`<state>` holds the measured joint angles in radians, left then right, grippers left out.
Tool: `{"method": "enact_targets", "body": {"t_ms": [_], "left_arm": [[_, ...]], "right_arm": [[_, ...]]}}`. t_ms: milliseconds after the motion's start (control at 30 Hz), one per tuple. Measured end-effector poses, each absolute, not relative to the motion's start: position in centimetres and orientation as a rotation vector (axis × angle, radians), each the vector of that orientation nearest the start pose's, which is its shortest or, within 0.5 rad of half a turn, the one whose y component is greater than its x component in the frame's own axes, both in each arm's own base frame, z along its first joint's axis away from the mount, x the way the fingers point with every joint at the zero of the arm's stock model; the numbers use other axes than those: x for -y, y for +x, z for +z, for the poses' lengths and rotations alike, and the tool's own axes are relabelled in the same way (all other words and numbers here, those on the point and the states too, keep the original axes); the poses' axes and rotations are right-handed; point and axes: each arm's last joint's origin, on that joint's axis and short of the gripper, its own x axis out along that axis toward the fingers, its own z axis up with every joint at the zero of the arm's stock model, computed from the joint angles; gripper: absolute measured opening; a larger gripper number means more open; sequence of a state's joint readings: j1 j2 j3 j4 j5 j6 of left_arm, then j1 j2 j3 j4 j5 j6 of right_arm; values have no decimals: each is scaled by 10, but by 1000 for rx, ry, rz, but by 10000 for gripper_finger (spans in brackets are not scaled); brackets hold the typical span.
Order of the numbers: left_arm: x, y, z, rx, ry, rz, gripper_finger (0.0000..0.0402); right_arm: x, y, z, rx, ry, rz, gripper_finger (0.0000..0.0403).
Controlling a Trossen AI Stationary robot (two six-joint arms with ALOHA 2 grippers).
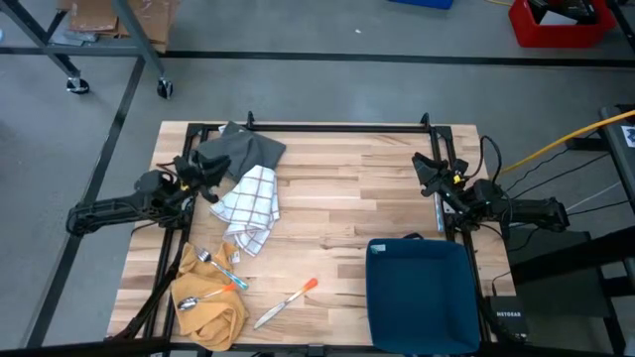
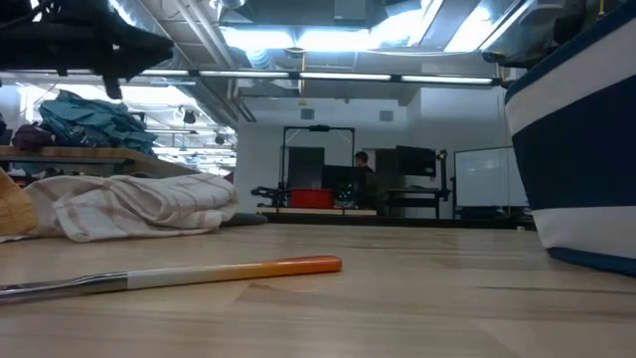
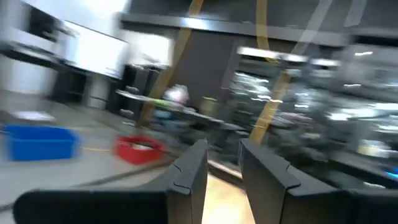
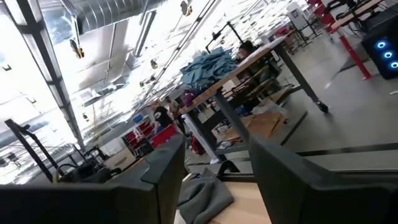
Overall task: Fold towel
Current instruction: Fold the grey towel
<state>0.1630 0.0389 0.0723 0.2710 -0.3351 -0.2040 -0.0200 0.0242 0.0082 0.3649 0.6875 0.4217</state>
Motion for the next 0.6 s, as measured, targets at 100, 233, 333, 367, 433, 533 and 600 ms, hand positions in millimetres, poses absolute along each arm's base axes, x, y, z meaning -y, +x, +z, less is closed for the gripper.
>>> {"method": "enact_targets", "body": {"t_ms": [100,233,333,367,433,533,600], "left_arm": [[-19,89,210,342,-261,277,86],[-12,91,211,309,-290,31,86],[-7,91,210,270,-361,-120,86],[-6,91,209,256,-382,-161,86],[-4,92,207,219,-416,-216,86],[-4,93,201,151,-450,-223,86],[-4,94,195,93,-448,-200,86]], "right_arm": [[20,87,196,472,514,-625,184],[20,88,194,448,517,-616,184],[18,90,191,418,559,-544,184],[17,91,190,405,580,-509,184],[15,92,188,379,617,-423,184],[13,94,187,345,653,-320,184],[12,94,187,333,677,-293,184]]}}
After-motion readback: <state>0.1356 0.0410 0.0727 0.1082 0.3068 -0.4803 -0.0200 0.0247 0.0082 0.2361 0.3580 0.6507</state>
